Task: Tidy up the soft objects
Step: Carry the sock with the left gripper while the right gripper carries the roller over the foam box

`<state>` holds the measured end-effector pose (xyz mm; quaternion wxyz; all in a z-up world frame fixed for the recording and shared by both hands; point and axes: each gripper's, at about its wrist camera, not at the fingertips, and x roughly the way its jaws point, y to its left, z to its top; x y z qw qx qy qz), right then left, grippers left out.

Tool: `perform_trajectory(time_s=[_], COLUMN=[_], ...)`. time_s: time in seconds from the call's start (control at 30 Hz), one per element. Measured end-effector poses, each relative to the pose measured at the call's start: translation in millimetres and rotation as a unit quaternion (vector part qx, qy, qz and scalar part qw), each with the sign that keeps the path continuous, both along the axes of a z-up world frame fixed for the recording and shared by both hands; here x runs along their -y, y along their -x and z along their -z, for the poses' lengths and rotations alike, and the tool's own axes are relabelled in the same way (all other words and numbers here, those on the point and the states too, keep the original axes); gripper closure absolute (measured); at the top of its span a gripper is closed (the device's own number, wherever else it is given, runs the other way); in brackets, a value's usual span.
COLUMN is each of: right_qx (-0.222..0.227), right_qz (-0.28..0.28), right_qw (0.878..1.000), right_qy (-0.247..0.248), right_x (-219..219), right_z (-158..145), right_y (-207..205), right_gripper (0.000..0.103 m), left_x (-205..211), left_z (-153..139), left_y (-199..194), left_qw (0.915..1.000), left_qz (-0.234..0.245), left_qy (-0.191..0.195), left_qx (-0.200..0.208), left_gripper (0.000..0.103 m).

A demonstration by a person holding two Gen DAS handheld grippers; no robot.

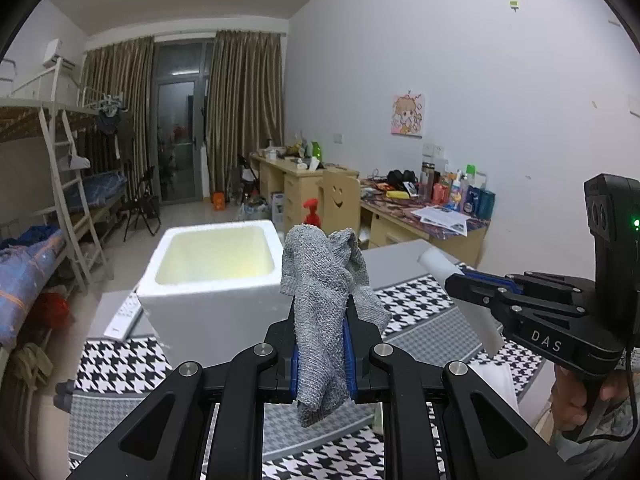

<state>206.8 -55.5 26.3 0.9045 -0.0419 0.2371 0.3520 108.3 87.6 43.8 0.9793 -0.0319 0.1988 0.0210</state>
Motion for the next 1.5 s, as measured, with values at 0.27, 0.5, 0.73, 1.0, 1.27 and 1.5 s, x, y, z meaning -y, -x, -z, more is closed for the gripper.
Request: perform_trajectory(time_s=[0.27, 0.5, 0.73, 1.0, 1.27, 1.5], right_qx=[0.013, 0.017, 0.032, 0.043, 0.045, 0.046], right_qz=[-0.001, -0.005, -0.009, -0.016, -0.023, -0.03], right_qw=[1.0, 1.0, 0.999, 0.999, 0.999, 0.998], right_qy=[-0.003, -0.006, -0.006, -0.006, -0.004, -0.001], right_x=[-7, -18, -31, -47, -64, -81], right_z=[-12, -22, -33, -42, -47, -47], right_y=[-2, -8, -11, -16, -24, -31], right_gripper=[0.09, 0.09, 0.09, 0.09, 0.09, 0.09], left_x=[-5, -10, -20, -34, -45, -60], left_z=[-14, -26, -32, -35, -38, -38], left_y=[-6, -12, -21, -31, -39, -46], left_qw=[0.9999, 0.9996, 0.9992, 0.9986, 0.9977, 0.9966], left_qz=[-0.001, -0.006, -0.019, -0.036, -0.057, -0.074], left_qy=[-0.005, -0.011, -0.012, -0.013, -0.013, -0.015], left_qx=[0.013, 0.027, 0.034, 0.036, 0.036, 0.034], left_gripper=[0.085, 0.085, 0.085, 0.085, 0.085, 0.085])
